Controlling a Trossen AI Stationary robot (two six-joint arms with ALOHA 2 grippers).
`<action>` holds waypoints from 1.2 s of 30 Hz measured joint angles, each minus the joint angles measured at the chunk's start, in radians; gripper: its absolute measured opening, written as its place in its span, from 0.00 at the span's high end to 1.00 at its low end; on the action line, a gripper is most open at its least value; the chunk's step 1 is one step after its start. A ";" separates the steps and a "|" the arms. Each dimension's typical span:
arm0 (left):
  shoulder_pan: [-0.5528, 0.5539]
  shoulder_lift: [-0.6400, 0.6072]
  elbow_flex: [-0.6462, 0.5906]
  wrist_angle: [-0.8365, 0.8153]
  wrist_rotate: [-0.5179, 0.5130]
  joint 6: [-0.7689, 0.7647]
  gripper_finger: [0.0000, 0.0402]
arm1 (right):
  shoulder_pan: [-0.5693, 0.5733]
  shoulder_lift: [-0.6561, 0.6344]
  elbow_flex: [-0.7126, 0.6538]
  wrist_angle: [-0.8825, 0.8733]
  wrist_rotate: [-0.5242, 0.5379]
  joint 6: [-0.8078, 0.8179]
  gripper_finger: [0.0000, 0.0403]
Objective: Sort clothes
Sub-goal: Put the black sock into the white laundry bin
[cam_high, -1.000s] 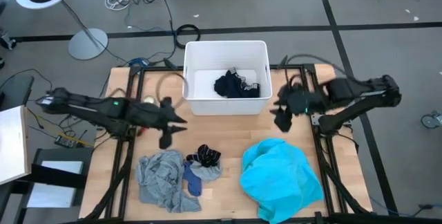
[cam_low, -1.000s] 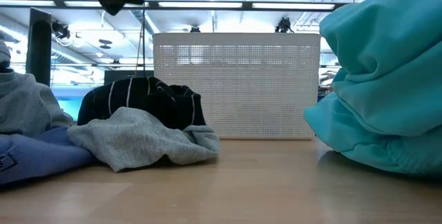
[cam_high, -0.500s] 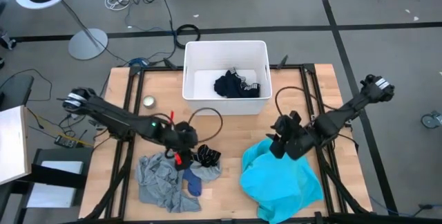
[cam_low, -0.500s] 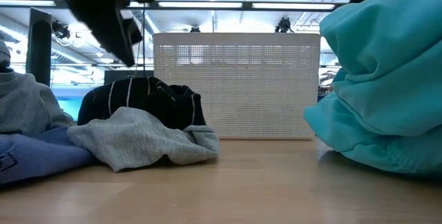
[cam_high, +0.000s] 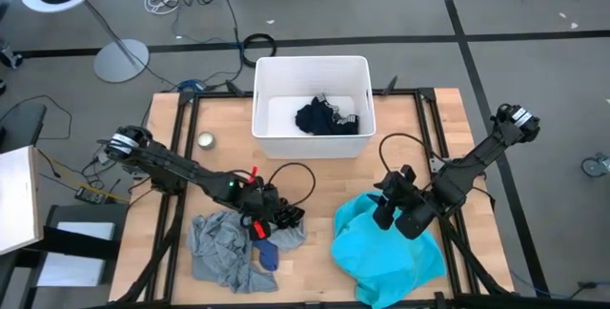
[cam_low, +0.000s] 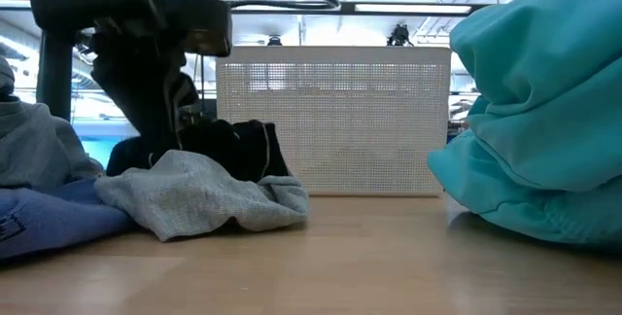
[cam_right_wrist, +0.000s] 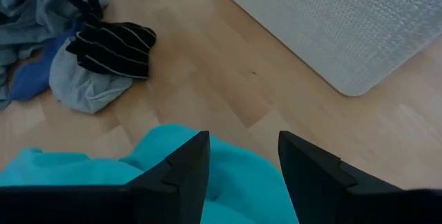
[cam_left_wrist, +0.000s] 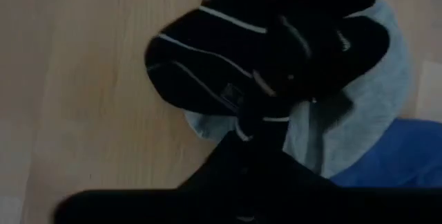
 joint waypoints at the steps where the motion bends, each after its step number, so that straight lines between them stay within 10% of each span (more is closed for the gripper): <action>1: 0.000 -0.005 0.000 -0.001 0.002 -0.001 0.97 | 0.000 0.000 0.000 0.000 0.001 -0.004 0.57; 15: 0.040 -0.204 0.497 -0.485 -0.231 0.070 1.00 | -0.002 0.000 0.000 0.000 0.005 -0.058 0.57; 22: 0.200 -0.203 0.750 -0.385 -0.384 0.371 1.00 | -0.003 0.000 0.000 0.001 0.026 -0.063 0.57; 36: 0.706 -0.159 0.794 -0.157 -0.122 0.504 0.95 | -0.003 0.000 0.001 0.003 0.047 -0.081 0.57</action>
